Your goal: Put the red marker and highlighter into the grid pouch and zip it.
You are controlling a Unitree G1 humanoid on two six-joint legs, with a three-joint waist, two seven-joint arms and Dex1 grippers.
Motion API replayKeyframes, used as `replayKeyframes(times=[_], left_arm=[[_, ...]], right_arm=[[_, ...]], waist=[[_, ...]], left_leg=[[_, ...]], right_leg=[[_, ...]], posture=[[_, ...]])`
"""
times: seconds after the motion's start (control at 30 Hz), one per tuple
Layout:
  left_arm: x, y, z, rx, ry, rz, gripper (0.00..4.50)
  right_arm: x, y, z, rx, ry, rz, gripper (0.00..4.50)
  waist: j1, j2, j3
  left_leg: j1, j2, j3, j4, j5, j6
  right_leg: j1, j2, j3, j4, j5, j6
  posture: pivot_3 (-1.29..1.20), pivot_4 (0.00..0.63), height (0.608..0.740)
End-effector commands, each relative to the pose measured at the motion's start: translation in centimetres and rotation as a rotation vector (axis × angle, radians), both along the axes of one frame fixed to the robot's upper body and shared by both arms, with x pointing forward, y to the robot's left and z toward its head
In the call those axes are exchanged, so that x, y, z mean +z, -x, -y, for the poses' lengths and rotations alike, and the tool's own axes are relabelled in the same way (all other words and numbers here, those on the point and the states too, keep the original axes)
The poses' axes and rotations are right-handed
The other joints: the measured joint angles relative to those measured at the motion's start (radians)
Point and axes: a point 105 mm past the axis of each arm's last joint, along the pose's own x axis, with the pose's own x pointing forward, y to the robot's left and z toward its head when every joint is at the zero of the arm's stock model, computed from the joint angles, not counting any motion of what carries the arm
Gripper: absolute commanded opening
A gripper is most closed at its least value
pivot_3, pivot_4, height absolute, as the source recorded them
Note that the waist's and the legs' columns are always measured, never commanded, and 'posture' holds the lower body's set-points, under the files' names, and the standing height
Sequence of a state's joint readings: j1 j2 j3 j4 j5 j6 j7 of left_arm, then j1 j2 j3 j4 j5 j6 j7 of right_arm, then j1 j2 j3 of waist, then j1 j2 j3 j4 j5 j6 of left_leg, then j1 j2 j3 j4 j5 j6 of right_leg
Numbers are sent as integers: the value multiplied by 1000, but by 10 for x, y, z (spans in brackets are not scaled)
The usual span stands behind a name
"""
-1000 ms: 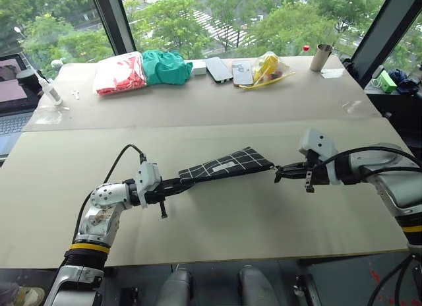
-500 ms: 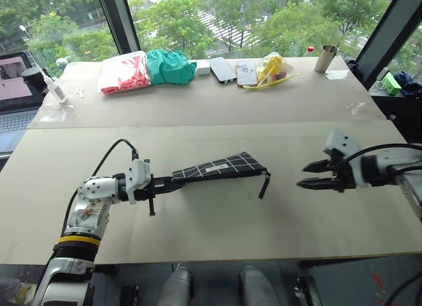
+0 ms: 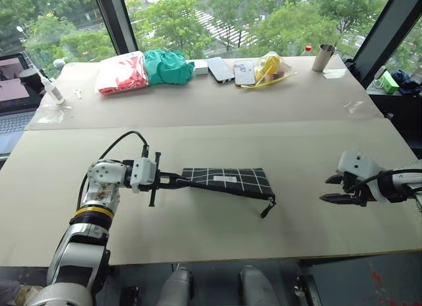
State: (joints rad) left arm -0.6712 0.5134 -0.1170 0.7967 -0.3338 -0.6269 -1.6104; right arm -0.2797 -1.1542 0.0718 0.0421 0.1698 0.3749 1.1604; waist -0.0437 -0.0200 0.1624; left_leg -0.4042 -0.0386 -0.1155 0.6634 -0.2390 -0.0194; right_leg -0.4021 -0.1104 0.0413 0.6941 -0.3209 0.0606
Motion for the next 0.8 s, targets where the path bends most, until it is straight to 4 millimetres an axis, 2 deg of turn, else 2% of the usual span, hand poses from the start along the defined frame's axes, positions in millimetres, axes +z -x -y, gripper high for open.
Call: replayKeyframes(times=[0.03,0.13,0.27,0.37,0.43,0.53,0.6,0.7,0.8], left_arm=[[0,1,-3,1,3,0,1871],[-1,8,-5,-11,11,-27,2925],[3,13,-12,17,33,-37,4367],[6,20,-21,48,38,-106,4454],[12,25,-34,118,60,-254,4454],[7,37,-52,208,-2,-449,4454],[5,45,-62,252,-40,-512,4454],[9,44,-76,331,-29,-529,4454],[25,38,-90,454,67,-610,4454]], right_arm=[[14,0,1,-12,-4,55,2906],[20,0,-7,-7,-69,70,2906],[50,-3,-30,31,-253,127,2906],[69,1,-45,71,-358,161,2906],[78,9,-58,115,-435,161,2906],[81,22,-75,162,-514,133,2906],[82,29,-82,180,-550,114,2906],[80,36,-87,183,-583,90,2906],[83,40,-88,181,-620,90,2906]], waist=[[-1,0,0],[-4,0,0],[-5,0,0],[-3,0,0],[-3,0,0],[-3,0,0],[-4,0,0],[6,0,0],[11,-1,1]], left_leg=[[0,0,0,0,0,0],[0,0,0,0,0,0],[1,1,0,0,0,0],[1,1,-1,0,0,0],[1,1,-1,0,0,0],[1,2,-3,0,-1,1],[1,2,-3,0,-1,1],[2,2,-3,0,-1,1],[5,2,-4,0,-1,1]], right_leg=[[0,0,0,0,0,0],[0,0,0,0,0,0],[0,1,0,1,0,0],[0,1,0,1,0,0],[0,1,0,1,0,0],[0,2,0,1,0,0],[1,2,0,1,0,0],[2,2,0,1,0,0],[7,2,-1,-1,0,0]], posture=[[0,150,740],[0,150,740],[0,150,740],[0,150,740],[0,150,740],[0,150,740],[0,150,740],[0,150,740],[0,150,740]])
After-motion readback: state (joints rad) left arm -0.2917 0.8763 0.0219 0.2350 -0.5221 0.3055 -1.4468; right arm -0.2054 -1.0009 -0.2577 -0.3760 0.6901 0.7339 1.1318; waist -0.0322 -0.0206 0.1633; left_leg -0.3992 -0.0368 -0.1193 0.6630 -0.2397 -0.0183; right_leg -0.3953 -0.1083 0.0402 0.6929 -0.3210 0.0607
